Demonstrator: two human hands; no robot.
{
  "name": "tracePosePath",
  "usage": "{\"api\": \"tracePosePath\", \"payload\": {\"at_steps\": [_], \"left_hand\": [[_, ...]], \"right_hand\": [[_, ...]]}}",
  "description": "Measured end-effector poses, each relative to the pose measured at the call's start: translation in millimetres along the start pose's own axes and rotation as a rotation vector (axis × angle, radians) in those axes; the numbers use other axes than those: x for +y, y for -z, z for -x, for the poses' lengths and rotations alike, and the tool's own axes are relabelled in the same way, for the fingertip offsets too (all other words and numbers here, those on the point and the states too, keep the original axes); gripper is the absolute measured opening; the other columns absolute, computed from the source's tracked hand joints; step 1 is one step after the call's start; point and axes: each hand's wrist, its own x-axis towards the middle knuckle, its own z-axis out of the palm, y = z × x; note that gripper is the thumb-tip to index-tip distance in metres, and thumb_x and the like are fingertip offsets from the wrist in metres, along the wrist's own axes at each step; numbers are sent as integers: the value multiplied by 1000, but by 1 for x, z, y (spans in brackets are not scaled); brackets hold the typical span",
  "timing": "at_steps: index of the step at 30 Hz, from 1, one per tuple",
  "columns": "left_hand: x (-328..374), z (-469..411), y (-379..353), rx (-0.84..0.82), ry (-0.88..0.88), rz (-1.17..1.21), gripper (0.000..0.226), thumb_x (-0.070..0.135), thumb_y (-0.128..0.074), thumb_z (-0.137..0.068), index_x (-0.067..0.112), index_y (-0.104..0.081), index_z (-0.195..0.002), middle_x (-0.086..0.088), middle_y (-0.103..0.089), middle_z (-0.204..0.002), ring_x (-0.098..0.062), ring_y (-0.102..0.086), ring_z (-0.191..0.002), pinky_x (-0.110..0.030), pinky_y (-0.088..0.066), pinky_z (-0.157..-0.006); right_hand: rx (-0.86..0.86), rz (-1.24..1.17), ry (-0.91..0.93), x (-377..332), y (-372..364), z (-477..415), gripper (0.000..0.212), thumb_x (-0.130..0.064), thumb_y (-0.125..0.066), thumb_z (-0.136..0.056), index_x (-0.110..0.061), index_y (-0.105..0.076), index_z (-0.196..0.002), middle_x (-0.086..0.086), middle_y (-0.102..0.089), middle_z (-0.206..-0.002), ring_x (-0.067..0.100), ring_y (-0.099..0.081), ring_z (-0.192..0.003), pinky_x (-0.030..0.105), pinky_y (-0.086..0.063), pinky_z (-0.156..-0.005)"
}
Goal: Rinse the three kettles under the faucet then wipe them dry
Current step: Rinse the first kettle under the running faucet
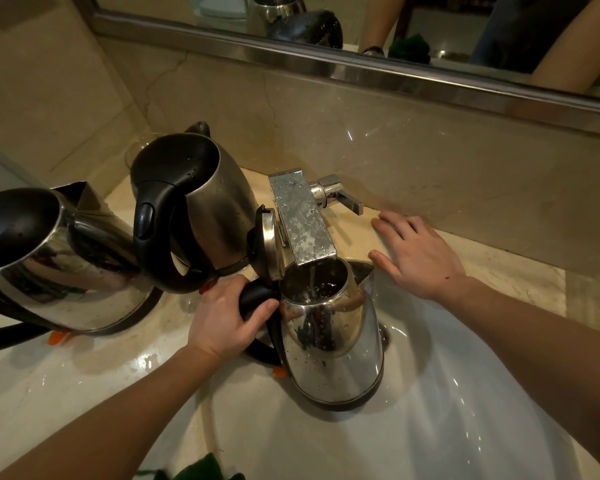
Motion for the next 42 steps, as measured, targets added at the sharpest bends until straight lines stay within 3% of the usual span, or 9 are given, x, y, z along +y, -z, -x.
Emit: {"api": "tracePosePath", "payload": {"at_steps": [29,36,42], "left_hand": [[1,0,0,-13,16,13,82,82,-24,-79,12,-62,-98,-4,-63,-85,-20,-58,-78,-35,-50,-69],[3,0,1,-12,11,-3,67,72,-36,-81,12,-62,-95,-4,-63,-83,-21,-58,-76,-33,-48,-67],[3,0,1,-9,19,-11,70,73,-35,-80,11,-62,-96,-5,-63,-84,-22,-59,-77,-34,-49,-68]], "right_hand": [[4,11,-6,0,0,0,62,-57,-29,-100,-19,-33,-149,2,-36,-152,25,-37,-128,37,-31,-109],[8,6,-3,-1,0,0,63,-57,-28,-99,-18,-35,-148,3,-38,-150,26,-38,-126,37,-31,-109],[3,17,-5,-1,0,0,63,-57,-27,-100,-19,-33,-149,2,-36,-151,24,-37,-127,36,-30,-109]]}}
